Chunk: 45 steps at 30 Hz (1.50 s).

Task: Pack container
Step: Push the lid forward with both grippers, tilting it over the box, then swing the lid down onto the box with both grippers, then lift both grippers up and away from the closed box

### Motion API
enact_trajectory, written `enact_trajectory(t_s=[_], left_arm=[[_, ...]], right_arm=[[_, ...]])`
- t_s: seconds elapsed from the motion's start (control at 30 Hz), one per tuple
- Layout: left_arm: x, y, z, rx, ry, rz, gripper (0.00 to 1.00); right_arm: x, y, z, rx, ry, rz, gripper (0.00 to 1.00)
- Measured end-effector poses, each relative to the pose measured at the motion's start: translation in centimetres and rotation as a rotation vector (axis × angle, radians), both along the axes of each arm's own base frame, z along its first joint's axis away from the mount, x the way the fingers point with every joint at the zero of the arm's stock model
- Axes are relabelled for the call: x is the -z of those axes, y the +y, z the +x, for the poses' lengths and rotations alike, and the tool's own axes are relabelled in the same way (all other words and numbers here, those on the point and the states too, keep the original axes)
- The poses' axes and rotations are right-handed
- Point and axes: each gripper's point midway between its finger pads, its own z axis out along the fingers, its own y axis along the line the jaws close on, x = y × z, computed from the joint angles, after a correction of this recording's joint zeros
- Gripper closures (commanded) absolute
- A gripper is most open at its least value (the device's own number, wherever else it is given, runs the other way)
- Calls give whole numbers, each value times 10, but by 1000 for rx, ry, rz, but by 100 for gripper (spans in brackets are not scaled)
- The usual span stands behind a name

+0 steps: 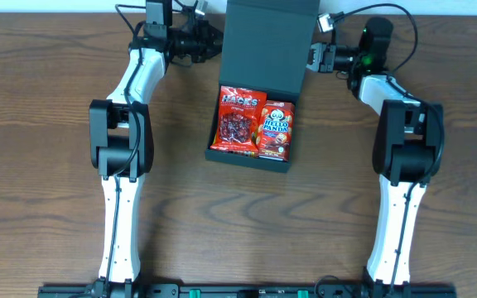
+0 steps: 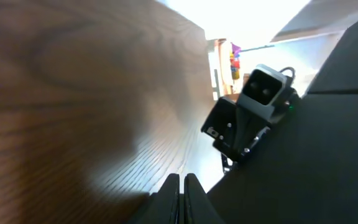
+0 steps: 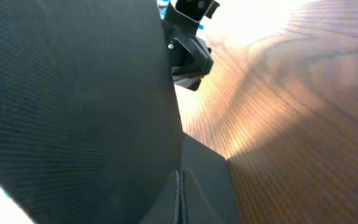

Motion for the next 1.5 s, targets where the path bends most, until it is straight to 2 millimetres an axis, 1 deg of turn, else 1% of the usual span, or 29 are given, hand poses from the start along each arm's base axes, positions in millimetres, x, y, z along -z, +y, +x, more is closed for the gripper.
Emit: enact_trajectory(t_s=[0.27, 0.5, 0.7, 0.83, 0.93, 1.07, 1.17, 1.27, 1.37, 1.5], left_arm=[[-32, -5, -2, 85, -166, -82, 94], [-60, -7, -14, 187, -271, -152, 94], [-73, -6, -23, 243, -269, -182, 94], [-82, -6, -24, 254, -274, -192, 94], [-86, -6, -26, 259, -251, -197, 94], [-91, -6, -27, 263, -250, -201, 94], [-93, -6, -28, 263, -252, -203, 94], [-93, -6, -28, 263, -246, -204, 94], [-94, -6, -28, 262, -241, -204, 94], [-94, -6, -28, 261, -235, -205, 94]], right_arm=[[-19, -3, -1, -13, -37, 7, 99], [-36, -2, -5, -20, -50, 11, 98], [-45, 1, -10, -27, -25, 16, 99], [-51, 14, -16, -52, -18, 19, 98], [-55, 25, -22, -73, -11, 20, 98], [-60, 48, -33, -119, -4, 22, 99], [-61, 56, -38, -136, -2, 23, 99], [-61, 55, -38, -134, 12, 23, 98], [-61, 49, -35, -122, 15, 23, 98], [-61, 30, -28, -84, 15, 24, 98]])
